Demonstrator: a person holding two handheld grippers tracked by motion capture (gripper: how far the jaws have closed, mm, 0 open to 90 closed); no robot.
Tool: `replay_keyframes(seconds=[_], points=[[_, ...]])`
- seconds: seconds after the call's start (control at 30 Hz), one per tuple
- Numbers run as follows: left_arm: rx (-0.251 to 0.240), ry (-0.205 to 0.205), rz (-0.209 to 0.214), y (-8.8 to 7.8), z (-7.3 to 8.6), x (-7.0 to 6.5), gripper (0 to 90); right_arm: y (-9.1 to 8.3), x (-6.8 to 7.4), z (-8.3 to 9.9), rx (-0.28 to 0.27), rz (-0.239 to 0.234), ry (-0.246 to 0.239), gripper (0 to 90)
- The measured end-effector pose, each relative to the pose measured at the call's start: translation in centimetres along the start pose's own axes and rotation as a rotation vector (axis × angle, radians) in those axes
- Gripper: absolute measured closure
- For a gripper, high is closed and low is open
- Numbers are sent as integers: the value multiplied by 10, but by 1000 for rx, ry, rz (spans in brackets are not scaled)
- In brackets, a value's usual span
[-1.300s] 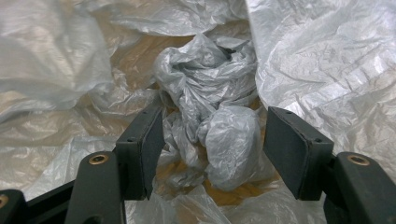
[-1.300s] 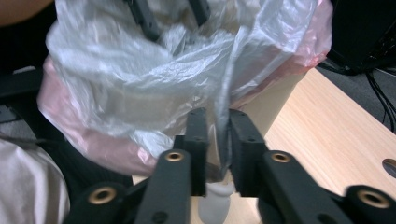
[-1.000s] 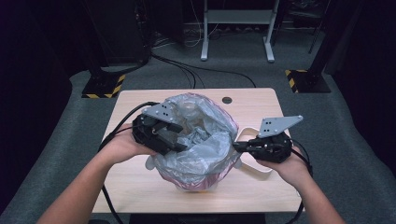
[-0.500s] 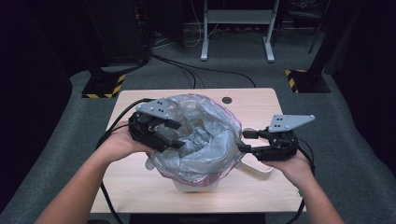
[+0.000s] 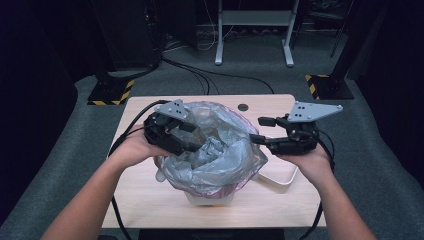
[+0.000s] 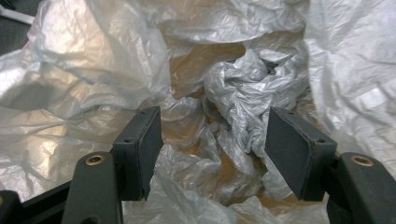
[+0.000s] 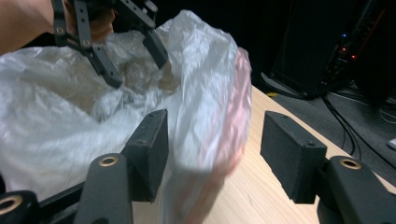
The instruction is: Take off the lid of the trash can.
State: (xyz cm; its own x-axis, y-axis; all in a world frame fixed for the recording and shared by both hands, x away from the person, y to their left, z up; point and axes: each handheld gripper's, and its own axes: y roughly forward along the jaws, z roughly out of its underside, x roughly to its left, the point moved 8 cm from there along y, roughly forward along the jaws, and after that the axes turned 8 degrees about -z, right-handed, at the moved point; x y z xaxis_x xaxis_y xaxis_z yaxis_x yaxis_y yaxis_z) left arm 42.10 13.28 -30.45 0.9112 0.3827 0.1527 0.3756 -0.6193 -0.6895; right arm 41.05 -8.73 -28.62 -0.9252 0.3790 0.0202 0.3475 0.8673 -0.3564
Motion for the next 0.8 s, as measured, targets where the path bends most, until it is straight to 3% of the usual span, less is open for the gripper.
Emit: replay_keyframes(seconds=[0.13, 0.23, 0.3, 0.47, 0.6, 0.7, 0.8], points=[[-2, -4, -2, 1, 0, 2, 362, 14, 0, -9, 10, -5, -22, 436], [-3, -4, -1, 1, 0, 3, 363, 24, -1, -12, 32, 0, -50, 550], [-1, -6, 1, 1, 0, 4, 363, 29, -3, -12, 61, 5, -67, 680], [13, 1, -2, 2, 3, 5, 367, 32, -9, -13, 75, 57, -98, 865], [17, -4, 1, 3, 5, 7, 370, 33, -21, -11, 87, 109, -68, 898], [14, -3, 8, 3, 6, 7, 374, 37, -34, -1, 130, 151, -39, 899], [17, -3, 14, 3, 6, 7, 375, 45, -44, 14, 159, 145, 12, 900]])
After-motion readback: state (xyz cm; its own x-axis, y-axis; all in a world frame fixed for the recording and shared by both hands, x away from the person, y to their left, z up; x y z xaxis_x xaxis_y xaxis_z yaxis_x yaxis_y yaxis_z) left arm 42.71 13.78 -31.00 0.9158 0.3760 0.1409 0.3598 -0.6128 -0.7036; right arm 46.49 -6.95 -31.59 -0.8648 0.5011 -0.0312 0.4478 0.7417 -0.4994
